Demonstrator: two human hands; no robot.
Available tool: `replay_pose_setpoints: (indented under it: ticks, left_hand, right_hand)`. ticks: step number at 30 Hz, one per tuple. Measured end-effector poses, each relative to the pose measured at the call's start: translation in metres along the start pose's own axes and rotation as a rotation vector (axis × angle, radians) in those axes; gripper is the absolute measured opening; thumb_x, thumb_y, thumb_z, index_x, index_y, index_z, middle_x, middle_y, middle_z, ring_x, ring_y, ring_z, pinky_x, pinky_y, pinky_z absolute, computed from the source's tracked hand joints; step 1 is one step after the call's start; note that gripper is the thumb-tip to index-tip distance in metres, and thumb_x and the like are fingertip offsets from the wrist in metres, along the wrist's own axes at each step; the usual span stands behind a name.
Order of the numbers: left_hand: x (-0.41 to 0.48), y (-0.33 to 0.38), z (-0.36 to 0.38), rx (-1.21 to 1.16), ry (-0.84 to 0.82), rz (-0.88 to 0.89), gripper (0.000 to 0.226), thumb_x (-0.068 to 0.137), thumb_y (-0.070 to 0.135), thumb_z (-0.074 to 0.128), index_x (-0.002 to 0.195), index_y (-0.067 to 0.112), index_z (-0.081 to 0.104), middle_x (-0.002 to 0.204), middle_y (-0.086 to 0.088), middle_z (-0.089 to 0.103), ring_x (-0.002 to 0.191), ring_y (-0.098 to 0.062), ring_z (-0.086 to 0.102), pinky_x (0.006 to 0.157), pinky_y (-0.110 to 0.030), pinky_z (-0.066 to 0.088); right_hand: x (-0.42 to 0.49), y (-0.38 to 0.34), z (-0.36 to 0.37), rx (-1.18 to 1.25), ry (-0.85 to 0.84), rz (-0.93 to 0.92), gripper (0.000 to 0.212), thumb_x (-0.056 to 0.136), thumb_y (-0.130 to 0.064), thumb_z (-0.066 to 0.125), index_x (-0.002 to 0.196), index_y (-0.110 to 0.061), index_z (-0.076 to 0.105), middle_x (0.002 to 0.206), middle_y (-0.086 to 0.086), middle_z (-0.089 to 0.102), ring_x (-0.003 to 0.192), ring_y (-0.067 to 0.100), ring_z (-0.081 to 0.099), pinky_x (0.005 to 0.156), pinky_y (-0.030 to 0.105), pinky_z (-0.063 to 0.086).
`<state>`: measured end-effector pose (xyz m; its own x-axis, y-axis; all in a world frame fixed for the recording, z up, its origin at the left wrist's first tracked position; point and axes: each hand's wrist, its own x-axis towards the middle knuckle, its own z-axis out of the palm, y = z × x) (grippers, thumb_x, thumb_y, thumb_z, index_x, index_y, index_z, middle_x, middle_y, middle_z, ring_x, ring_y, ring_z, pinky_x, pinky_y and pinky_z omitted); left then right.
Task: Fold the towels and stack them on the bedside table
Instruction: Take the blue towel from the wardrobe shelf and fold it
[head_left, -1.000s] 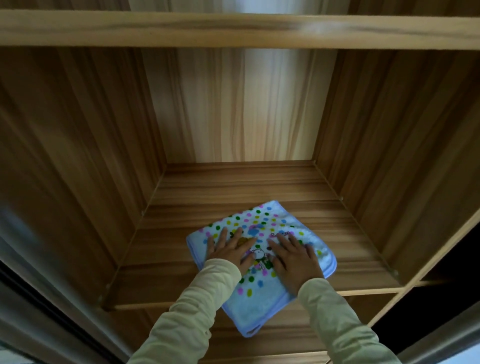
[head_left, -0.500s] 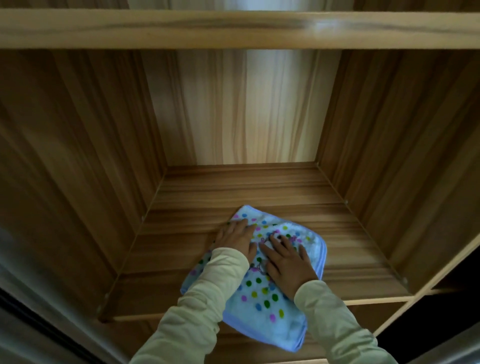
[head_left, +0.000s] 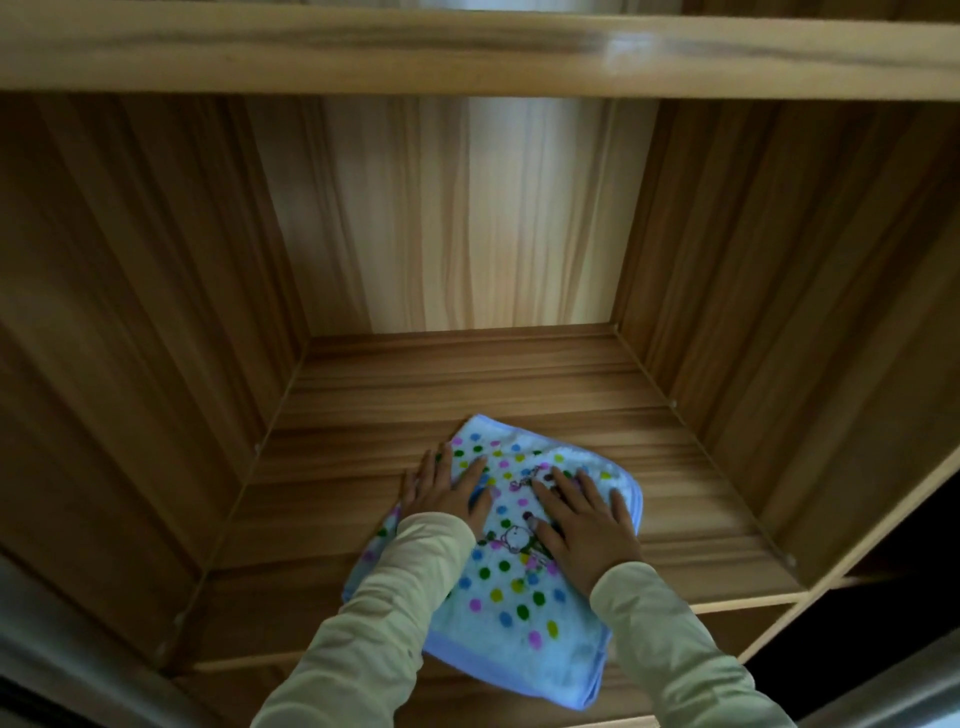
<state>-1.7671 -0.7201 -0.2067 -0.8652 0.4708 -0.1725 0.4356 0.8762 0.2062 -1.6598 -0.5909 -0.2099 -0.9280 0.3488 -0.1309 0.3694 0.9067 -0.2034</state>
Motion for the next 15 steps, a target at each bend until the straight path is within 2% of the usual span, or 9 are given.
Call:
replay_pose_setpoints:
  ticks: [2,4,6,9,12,15]
  left_hand:
    - [0.0,-0.004,-0.003,-0.055,0.115,-0.04,0.053,0.094,0.046,0.031,0.144,0.029,0.023,0.155,-0.006,0.017,0.143,-0.023,0.015,0.116,-0.035,0.014]
    - [-0.001,-0.012,-0.009,-0.064,0.218,-0.119,0.049,0.092,0.04,0.039,0.137,0.021,0.035,0.143,-0.009,0.037,0.133,-0.025,0.032,0.108,-0.033,0.026]
    - [-0.001,-0.019,-0.015,-0.098,0.229,-0.184,0.042,0.09,0.038,0.044,0.127,0.018,0.043,0.133,-0.009,0.047,0.126,-0.027,0.039,0.104,-0.034,0.031]
    - [0.004,-0.025,-0.024,-0.233,0.129,-0.265,0.041,0.087,0.039,0.051,0.12,0.014,0.05,0.129,-0.011,0.051,0.125,-0.03,0.043,0.105,-0.036,0.036]
    - [0.006,-0.023,-0.028,-0.381,-0.001,-0.319,0.049,0.088,0.038,0.053,0.13,0.013,0.047,0.138,-0.014,0.046,0.128,-0.033,0.042,0.107,-0.038,0.035]
    - [0.003,-0.019,-0.033,-0.581,-0.029,-0.361,0.049,0.09,0.03,0.054,0.131,0.007,0.044,0.138,-0.016,0.045,0.128,-0.034,0.042,0.107,-0.037,0.035]
  right_hand:
    - [-0.002,0.001,-0.006,0.076,0.046,0.017,0.099,0.056,-0.064,-0.008,0.146,-0.033,0.018,0.157,-0.007,0.014,0.146,0.016,0.006,0.116,0.043,0.005]
    - [-0.006,0.004,-0.013,0.176,0.179,0.076,0.079,0.075,-0.062,0.018,0.142,-0.022,0.034,0.149,0.006,0.036,0.139,0.022,0.029,0.113,0.036,0.021]
    - [-0.01,0.011,-0.021,0.154,0.254,0.222,0.055,0.088,-0.041,0.045,0.137,-0.018,0.041,0.138,0.01,0.047,0.129,0.028,0.039,0.103,0.035,0.033]
    - [-0.014,0.019,-0.035,0.15,0.231,0.383,0.053,0.087,-0.033,0.053,0.135,-0.014,0.038,0.13,0.014,0.048,0.12,0.033,0.044,0.096,0.036,0.039]
    - [-0.017,0.023,-0.043,0.241,0.142,0.461,0.058,0.087,-0.036,0.055,0.133,-0.01,0.034,0.127,0.019,0.051,0.118,0.035,0.051,0.092,0.035,0.042]
    - [-0.023,0.023,-0.045,0.209,0.071,0.499,0.061,0.088,-0.043,0.052,0.134,-0.01,0.03,0.125,0.016,0.055,0.116,0.033,0.054,0.09,0.034,0.043]
